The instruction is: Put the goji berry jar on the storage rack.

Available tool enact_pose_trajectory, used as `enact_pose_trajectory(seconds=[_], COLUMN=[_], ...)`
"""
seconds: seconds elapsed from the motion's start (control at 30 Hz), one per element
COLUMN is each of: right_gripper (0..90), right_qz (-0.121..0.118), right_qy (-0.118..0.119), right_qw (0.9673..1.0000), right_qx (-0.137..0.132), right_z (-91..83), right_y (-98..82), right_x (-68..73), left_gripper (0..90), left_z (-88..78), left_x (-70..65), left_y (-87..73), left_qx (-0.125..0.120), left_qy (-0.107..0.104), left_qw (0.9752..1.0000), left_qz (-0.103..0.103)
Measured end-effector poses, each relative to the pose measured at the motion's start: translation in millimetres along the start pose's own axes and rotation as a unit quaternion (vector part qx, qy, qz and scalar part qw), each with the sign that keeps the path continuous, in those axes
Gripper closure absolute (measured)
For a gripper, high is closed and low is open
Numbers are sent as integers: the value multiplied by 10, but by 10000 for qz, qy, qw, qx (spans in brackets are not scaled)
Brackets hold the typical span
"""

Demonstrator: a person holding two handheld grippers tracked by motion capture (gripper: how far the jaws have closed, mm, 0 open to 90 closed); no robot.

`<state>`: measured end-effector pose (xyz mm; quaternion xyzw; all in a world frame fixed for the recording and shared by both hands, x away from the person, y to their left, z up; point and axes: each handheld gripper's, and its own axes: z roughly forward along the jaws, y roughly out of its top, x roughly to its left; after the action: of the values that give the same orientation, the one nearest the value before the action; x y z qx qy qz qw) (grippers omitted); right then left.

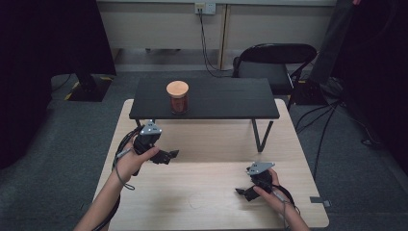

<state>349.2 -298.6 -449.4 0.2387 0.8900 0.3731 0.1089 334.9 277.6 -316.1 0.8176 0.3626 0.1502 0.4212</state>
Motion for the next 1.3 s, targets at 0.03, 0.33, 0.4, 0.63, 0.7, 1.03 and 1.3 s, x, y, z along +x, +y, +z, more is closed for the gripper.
enact_pose_trajectory(seconds=[0.03,0.33,0.4,0.63,0.7,1.03,1.3], right_gripper=[0,0,0,0,0,0,0], right_qz=[0,0,0,1,0,0,0], right_qy=[0,0,-1,0,0,0,0], right_qw=[10000,10000,10000,10000,10000,10000,10000], right_qx=[-1,-1,-1,-1,-2,-2,-3], right_z=[0,0,0,0,0,0,0], right_y=[0,0,0,0,0,-1,-1], right_x=[0,0,0,0,0,0,0], left_gripper=[8,9,9,9,9,19,19], left_z=[14,96,109,177,206,356,390], left_x=[11,6,-3,27,34,-19,-35], left_y=[-38,-264,-333,-570,-627,-1075,-1240], left_qx=[-33,-24,-7,61,115,291,335], left_qy=[-43,-199,-216,-239,-231,-156,-117], left_qw=[10000,9998,9998,9995,9995,9991,9990], left_qz=[-13,-7,-19,-183,-182,-250,-280])
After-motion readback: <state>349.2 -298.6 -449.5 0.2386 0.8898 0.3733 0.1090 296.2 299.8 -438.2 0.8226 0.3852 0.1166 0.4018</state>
